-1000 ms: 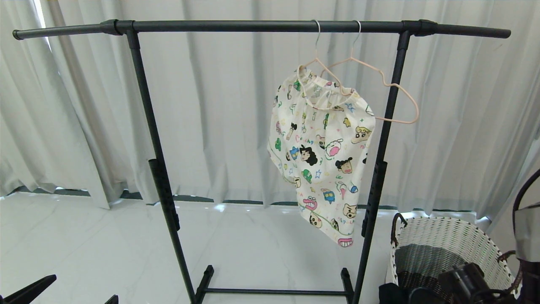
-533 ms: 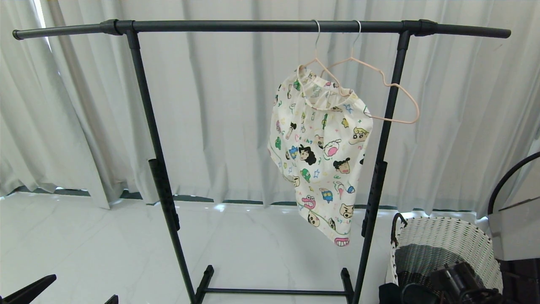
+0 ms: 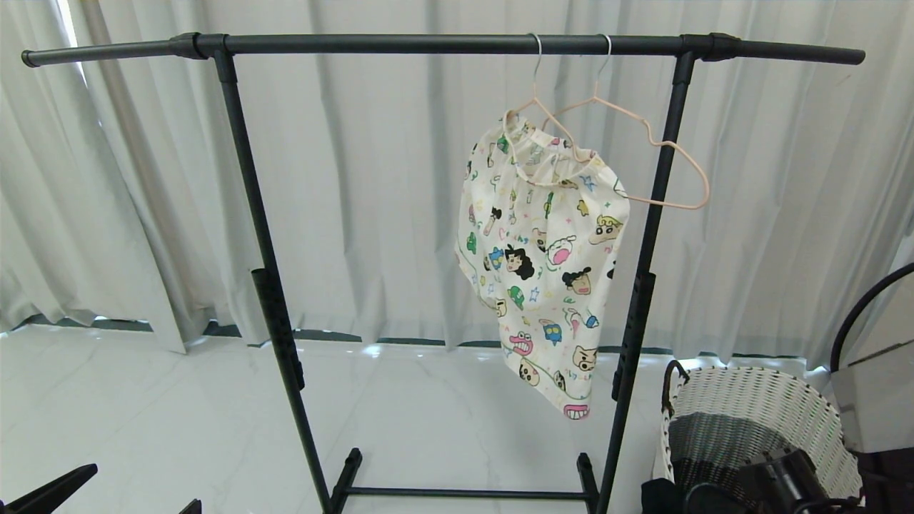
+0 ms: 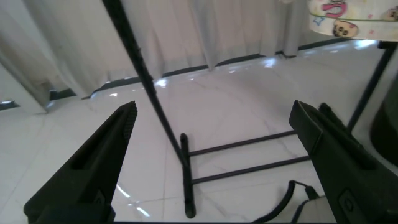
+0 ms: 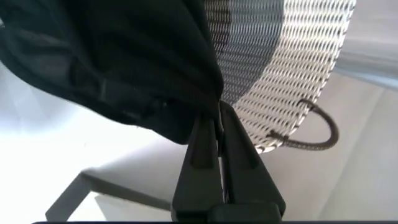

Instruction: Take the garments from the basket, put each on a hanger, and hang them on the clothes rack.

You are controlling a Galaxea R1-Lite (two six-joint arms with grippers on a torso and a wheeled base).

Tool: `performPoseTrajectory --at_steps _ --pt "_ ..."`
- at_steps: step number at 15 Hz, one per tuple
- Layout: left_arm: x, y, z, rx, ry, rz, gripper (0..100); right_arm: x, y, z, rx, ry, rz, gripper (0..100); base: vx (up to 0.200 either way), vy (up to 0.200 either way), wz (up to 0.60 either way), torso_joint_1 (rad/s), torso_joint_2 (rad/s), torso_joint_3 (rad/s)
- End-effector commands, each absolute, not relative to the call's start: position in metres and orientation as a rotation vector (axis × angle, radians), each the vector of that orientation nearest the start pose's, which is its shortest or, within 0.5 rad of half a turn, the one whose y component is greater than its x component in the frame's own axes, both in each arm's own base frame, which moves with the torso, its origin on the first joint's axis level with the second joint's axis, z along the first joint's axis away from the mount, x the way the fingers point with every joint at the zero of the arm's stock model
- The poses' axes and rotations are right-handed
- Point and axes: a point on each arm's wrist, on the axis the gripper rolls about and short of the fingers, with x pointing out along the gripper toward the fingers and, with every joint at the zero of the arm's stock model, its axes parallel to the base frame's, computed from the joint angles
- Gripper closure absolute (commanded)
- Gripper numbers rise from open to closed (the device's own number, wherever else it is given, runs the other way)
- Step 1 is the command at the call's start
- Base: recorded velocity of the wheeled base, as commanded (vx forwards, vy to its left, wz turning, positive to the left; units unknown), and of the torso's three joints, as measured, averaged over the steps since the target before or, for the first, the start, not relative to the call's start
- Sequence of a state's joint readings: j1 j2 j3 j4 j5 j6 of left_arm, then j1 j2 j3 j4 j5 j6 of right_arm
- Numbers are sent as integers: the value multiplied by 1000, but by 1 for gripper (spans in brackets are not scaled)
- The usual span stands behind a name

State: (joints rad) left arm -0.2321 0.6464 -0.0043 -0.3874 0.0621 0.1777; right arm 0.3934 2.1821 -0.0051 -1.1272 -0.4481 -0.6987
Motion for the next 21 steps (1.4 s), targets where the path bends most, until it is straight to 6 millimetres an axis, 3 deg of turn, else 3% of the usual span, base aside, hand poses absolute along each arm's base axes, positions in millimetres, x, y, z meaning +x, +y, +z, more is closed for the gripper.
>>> performPoseTrajectory --at_steps 1,5,9,13,18,21 --pt "44 -9 111 212 236 -205 0 174 63 -17 -1045 906 297 100 0 0 0 0 0 0" --pt "44 -13 110 217 232 -345 0 175 60 11 -981 776 229 100 0 0 0 0 0 0" --pt "51 -16 108 214 288 -394 0 184 51 27 -918 713 152 100 0 0 0 0 0 0" --pt "53 -16 107 215 309 -399 0 189 50 42 -870 709 242 100 0 0 0 0 0 0" --pt "52 -16 105 215 315 -403 0 183 53 121 -764 864 446 100 0 0 0 0 0 0" --pt "52 -22 103 231 336 -515 0 183 56 178 -643 969 569 100 0 0 0 0 0 0"
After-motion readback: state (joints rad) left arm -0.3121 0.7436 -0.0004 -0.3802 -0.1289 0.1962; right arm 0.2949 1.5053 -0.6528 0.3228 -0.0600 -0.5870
